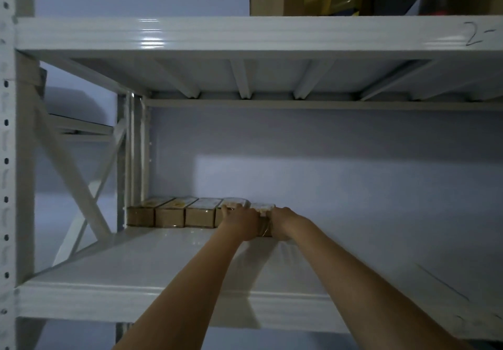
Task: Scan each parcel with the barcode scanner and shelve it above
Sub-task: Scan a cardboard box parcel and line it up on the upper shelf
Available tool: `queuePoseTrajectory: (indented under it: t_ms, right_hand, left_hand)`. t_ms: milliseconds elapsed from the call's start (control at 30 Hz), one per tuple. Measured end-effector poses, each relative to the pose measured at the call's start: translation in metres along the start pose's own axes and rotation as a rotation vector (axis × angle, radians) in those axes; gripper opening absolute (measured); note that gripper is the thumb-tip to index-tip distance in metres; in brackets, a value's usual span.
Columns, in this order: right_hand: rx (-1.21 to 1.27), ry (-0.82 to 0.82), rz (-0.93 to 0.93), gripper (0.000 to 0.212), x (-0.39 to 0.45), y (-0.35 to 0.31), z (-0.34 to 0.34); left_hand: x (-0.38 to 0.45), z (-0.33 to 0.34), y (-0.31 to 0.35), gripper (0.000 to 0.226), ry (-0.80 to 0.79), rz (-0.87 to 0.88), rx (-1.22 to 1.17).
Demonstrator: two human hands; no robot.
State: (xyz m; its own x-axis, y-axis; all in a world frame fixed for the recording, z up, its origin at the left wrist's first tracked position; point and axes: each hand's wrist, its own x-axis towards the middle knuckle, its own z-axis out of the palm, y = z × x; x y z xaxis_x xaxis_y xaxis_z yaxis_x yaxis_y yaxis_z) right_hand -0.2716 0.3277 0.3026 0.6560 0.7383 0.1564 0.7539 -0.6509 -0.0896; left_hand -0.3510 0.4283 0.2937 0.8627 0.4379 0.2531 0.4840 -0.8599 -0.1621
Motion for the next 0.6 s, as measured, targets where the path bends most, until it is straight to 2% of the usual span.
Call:
queuePoseTrajectory:
  t_ms: [167, 267, 367, 600]
  right_hand:
    - [0.027, 0.024, -0.053, 0.046, 0.036, -0.003, 0.005]
    - [0.031, 0.048, -0.060, 0.047, 0.053, 0.001, 0.014]
    - [-0.010, 0.059, -0.087, 0.044, 0.068, 0.006, 0.018]
    - [-0.027, 0.111, -0.117, 0.030, 0.071, 0.009, 0.023]
  left_hand:
    - [0.027, 0.018, -0.021, 0.056, 0.030, 0.051, -0.022]
    - [0.041, 0.017, -0.022, 0.058, -0.020, 0.073, 0.012]
    - [0.050, 0.012, -0.016, 0.052, -0.068, 0.062, -0.009]
    - [0.051, 0.009, -0.018, 0.041, -0.072, 0.069, -0.031]
